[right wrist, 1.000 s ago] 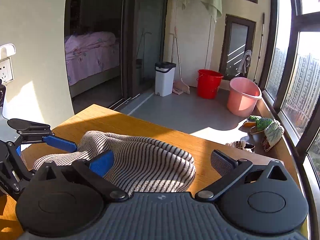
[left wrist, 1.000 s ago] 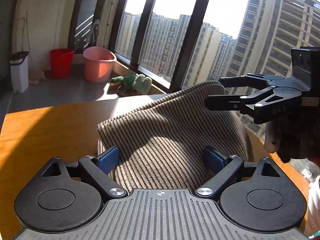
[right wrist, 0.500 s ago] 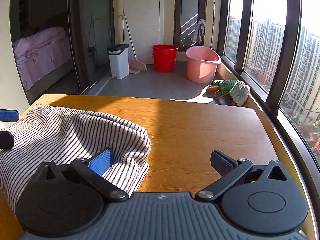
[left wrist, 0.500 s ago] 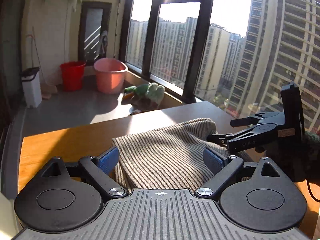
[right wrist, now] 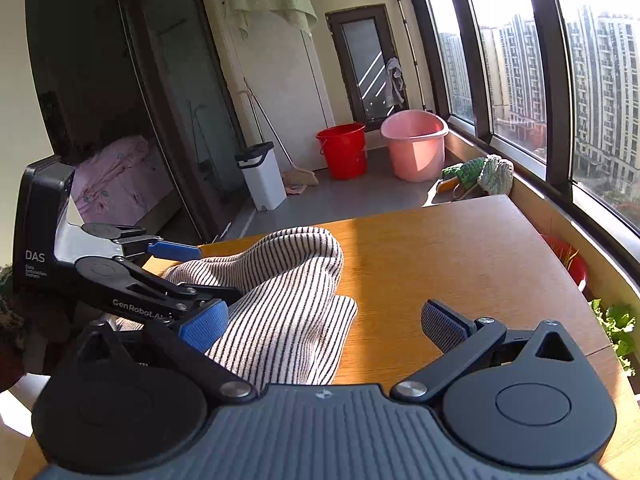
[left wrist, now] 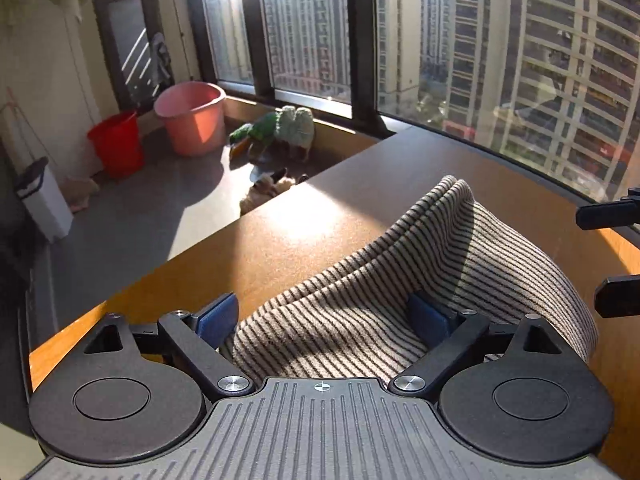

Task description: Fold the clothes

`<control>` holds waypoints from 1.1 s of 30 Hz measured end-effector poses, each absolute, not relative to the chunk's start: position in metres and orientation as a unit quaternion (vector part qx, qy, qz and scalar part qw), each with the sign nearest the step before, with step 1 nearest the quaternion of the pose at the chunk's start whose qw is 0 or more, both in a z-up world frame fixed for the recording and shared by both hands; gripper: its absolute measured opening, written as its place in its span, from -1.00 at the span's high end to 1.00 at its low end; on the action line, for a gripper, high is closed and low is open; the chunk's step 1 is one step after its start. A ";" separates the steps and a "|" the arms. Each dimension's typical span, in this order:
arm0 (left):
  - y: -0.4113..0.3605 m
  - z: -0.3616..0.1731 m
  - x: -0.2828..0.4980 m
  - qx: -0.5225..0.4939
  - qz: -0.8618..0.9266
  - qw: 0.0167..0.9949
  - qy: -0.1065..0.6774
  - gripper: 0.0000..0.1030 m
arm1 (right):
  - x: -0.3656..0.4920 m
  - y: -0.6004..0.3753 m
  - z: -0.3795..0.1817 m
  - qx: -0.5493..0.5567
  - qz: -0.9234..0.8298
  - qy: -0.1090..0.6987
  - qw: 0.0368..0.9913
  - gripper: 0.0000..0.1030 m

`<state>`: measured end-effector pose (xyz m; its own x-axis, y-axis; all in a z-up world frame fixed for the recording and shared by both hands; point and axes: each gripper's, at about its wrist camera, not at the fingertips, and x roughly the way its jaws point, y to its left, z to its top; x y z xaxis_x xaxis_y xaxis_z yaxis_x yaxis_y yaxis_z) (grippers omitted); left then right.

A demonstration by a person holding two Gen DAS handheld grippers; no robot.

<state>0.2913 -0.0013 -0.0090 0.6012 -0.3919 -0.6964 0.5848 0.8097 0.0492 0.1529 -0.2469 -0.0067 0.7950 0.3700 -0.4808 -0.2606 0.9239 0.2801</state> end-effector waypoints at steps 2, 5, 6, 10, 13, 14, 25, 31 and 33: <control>0.004 -0.010 0.298 0.118 -0.267 0.882 0.369 -0.91 | 0.134 -0.242 -0.009 0.108 0.222 0.271 0.930 -1.00; 0.011 -0.009 0.303 0.097 -0.256 0.879 0.390 -0.93 | 0.119 -0.225 -0.018 0.134 0.326 0.289 0.890 -1.00; 0.013 -0.008 0.304 0.091 -0.252 0.878 0.397 -0.93 | 0.114 -0.219 -0.021 0.143 0.359 0.294 0.874 -1.00; 0.017 -0.006 0.304 0.082 -0.242 0.873 0.414 -0.94 | 0.123 -0.193 -0.053 0.197 0.399 0.345 0.826 -1.00; 0.019 -0.004 0.302 0.081 -0.241 0.870 0.423 -0.94 | 0.141 -0.195 -0.070 0.217 0.344 0.364 0.838 -1.00; 0.021 -0.005 0.301 0.073 -0.241 0.868 0.427 -0.94 | 0.149 -0.202 -0.072 0.234 0.319 0.365 0.843 -1.00; 0.035 0.001 0.287 0.050 -0.249 0.865 0.432 -0.94 | 0.178 -0.284 -0.060 0.300 0.170 0.311 0.886 -1.00; 0.010 0.011 0.283 0.166 -0.237 0.889 0.355 -0.94 | 0.156 -0.280 -0.044 0.283 0.205 0.312 0.884 -1.00; 0.007 0.009 0.290 0.169 -0.240 0.890 0.349 -0.94 | 0.144 -0.272 -0.043 0.273 0.228 0.326 0.876 -1.00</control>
